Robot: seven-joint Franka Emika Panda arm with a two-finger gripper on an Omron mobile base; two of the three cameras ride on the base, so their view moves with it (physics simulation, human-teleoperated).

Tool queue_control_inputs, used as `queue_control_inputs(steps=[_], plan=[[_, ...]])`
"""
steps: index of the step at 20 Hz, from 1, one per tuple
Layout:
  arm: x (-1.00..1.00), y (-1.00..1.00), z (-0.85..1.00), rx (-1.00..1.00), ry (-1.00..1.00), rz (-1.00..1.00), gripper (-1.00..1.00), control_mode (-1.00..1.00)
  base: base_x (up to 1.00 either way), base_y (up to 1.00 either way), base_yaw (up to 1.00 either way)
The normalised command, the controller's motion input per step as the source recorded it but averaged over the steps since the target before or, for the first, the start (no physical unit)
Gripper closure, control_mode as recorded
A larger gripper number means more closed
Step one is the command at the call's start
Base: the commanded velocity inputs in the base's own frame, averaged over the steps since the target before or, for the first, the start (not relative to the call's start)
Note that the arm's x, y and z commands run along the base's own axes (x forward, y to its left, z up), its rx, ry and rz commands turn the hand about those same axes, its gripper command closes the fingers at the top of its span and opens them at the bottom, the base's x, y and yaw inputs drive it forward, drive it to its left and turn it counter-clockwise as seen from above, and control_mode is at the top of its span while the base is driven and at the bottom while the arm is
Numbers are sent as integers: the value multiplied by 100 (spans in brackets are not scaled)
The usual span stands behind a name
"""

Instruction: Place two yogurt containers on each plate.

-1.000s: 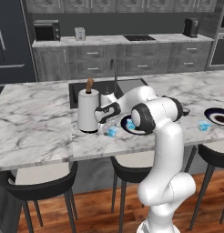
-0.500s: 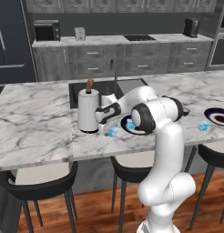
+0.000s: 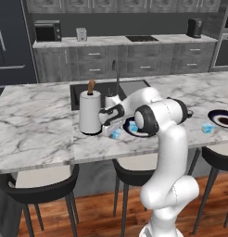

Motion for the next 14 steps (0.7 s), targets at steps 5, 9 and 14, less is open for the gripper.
queue_control_inputs(steps=[5, 9, 14], plan=[[-33, -31, 30, 3, 0, -10, 100, -100, 0, 0, 0], [-72, -38, 34, 7, 0, -15, 100, -100, 0, 0, 0], [-34, -57, 15, 3, 0, -27, 100, -100, 0, 0, 0]])
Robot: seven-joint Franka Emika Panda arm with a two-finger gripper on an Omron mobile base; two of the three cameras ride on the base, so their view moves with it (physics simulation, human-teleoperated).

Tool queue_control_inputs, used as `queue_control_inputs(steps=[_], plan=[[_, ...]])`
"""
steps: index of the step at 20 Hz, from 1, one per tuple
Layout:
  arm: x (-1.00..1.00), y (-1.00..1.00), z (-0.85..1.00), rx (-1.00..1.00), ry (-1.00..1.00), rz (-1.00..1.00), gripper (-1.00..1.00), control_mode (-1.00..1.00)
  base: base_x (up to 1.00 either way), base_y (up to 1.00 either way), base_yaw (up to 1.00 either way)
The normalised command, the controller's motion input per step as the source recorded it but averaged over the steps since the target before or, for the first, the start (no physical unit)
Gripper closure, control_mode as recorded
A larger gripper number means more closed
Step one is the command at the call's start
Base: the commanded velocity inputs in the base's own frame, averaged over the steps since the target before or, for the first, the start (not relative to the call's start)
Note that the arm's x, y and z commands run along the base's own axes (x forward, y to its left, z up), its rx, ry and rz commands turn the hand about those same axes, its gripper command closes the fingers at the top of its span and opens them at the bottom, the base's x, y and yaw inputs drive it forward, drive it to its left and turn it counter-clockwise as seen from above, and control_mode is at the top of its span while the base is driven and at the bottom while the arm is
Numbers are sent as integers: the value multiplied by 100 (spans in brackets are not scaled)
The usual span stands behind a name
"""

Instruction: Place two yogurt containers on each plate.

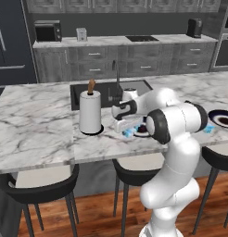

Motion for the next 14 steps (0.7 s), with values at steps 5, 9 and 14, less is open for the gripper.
queue_control_inputs(steps=[5, 9, 14], plan=[[5, -71, 0, 0, 2, -45, 100, -100, 0, 0, 0], [15, -74, 0, 0, 5, -37, 100, -100, 0, 0, 0], [33, -58, 0, 0, 6, -27, 100, -100, 0, 0, 0]])
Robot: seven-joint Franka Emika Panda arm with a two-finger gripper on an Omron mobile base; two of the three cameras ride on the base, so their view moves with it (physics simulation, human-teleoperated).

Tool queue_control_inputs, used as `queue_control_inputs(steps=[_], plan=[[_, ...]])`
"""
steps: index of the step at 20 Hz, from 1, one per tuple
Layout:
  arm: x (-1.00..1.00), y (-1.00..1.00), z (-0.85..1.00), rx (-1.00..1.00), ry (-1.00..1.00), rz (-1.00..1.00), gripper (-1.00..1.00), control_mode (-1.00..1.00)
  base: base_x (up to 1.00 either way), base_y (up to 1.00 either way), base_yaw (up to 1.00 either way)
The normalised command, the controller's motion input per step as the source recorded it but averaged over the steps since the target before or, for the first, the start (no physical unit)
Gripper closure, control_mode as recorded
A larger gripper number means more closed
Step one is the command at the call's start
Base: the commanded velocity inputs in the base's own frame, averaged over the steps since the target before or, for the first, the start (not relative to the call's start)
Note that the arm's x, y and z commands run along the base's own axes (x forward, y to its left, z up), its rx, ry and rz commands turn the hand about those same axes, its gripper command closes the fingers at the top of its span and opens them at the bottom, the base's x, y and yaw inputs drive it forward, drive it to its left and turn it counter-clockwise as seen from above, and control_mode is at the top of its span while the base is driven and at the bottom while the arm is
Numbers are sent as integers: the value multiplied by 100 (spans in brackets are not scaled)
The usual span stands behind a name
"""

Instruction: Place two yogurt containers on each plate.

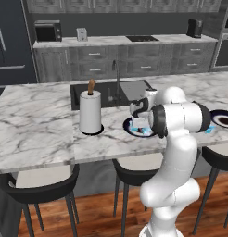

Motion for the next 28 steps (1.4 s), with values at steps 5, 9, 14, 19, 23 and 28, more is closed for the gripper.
queue_control_inputs(steps=[5, 9, 14, 19, 23, 28], plan=[[54, -32, 0, 0, 6, -22, 100, -100, 0, 0, 0], [48, -21, -1, -2, 2, -18, 100, -100, 0, 0, 0], [39, -20, -12, -1, 0, -13, 100, -100, 0, 0, 0], [18, -7, -23, -2, 0, -9, 100, -100, 0, 0, 0], [4, -3, -17, 0, 0, -9, 100, -100, 0, 0, 0], [4, 0, -8, 0, 0, -9, -100, -100, 0, 0, 0]])
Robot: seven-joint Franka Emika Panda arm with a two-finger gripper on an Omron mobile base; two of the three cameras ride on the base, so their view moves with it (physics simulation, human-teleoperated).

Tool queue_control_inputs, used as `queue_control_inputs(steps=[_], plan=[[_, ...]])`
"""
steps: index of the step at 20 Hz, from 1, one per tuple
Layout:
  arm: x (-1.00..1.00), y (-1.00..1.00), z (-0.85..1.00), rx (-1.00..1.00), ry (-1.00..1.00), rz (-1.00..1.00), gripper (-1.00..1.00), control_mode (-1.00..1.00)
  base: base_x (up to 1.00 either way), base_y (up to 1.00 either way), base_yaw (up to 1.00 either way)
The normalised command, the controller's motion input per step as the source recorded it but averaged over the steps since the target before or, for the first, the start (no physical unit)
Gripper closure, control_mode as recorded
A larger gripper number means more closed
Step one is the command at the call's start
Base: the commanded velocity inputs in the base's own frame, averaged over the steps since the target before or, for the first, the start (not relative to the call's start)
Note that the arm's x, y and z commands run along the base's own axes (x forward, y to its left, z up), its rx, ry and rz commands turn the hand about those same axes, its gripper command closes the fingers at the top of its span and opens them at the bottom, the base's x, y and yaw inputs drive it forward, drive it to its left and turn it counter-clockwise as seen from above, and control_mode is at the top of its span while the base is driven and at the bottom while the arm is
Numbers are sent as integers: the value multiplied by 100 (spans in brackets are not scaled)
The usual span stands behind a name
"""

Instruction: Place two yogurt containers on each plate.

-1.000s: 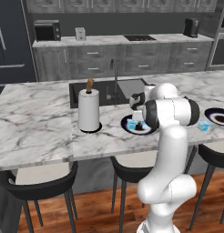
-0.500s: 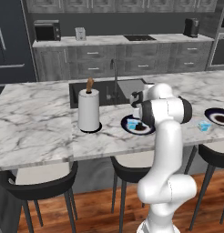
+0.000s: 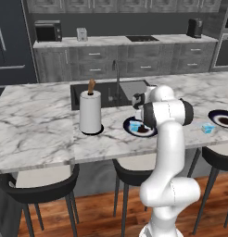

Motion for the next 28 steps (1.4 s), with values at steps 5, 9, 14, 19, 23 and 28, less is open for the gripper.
queue_control_inputs(steps=[5, 9, 14, 19, 23, 28], plan=[[2, -5, -1, 0, 0, -6, -100, -100, 0, 0, 0], [-1, -7, 1, 0, 0, -4, -100, -100, 0, 0, 0], [-4, -3, 13, 0, 0, 0, -100, -100, 0, 0, 0], [-2, -1, 20, 0, 0, -1, -100, -100, 0, 0, 0], [0, -13, 28, 0, -2, -2, -100, -100, 0, 0, 0], [-4, -16, 30, 0, -4, 0, -100, -100, 0, 0, 0]])
